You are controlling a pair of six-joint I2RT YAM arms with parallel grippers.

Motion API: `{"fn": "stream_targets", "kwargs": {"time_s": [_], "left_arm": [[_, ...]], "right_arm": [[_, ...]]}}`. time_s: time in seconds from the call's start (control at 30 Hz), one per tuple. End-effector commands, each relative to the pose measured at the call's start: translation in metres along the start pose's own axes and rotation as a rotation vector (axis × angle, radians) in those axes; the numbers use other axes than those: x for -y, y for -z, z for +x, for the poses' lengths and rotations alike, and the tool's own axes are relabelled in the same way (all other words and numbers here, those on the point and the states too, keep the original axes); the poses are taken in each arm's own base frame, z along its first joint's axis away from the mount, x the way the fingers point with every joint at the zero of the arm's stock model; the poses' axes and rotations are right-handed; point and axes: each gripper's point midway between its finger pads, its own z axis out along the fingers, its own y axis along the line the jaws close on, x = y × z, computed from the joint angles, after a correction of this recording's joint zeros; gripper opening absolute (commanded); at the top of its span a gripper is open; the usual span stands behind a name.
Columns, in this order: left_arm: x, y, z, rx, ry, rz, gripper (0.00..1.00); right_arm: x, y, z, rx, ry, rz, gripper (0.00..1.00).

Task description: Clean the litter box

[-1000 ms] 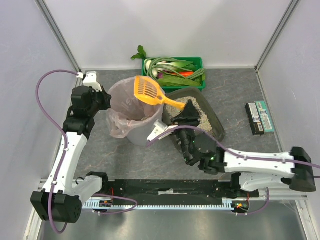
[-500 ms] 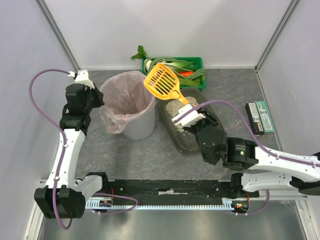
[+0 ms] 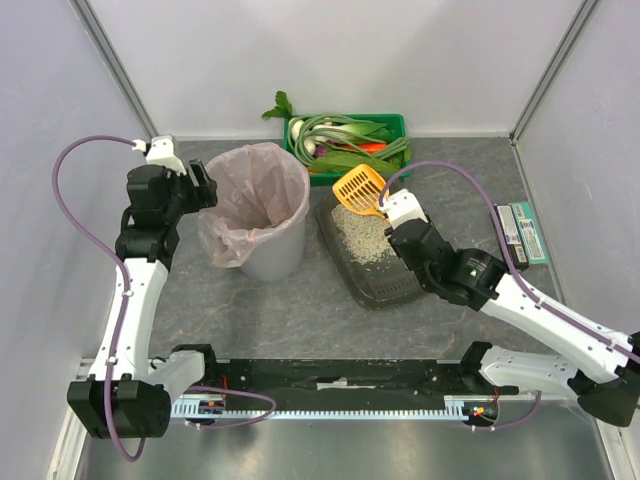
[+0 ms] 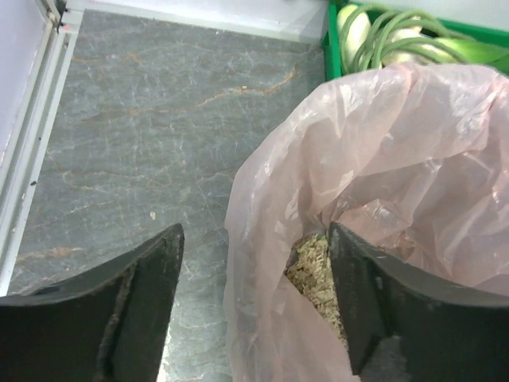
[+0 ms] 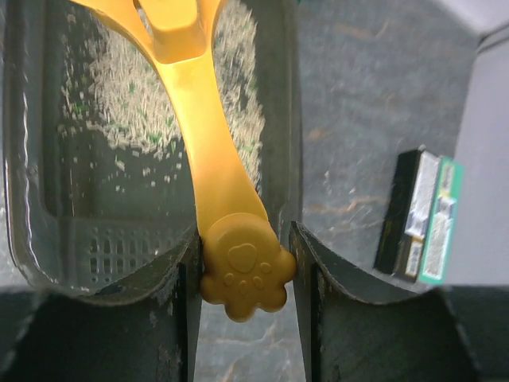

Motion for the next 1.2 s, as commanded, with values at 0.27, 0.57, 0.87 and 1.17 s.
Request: {"fn": "stream_targets", "kwargs": {"time_s": [0.27,0.57,0.87,1.17], "left_arm": [[0.011,0.034,-0.074,0.173,-0.101,-0.059,0.93],[0.127,0.072,-0.112,0.298,-0.295,0.23,0.9],[0.292,0.11,-0.049,0.191,-0.518,0.908,0.9],[0.367,0.124,0.053,0.017,-0.663,1.288,0.93]], "right_arm": [[-0.029,0.008,0.064,-0.371,-0.189,-0.241,0.0],[-0.024,0.019,0.091,-0.517,-0.153,-0.233,0.0],[0.002,0.019,0.067,-0.469,-0.158,-0.199,0.0],[0.025,0.04,0.05,-0.389,-0.195,-0.181,0.0]]}}
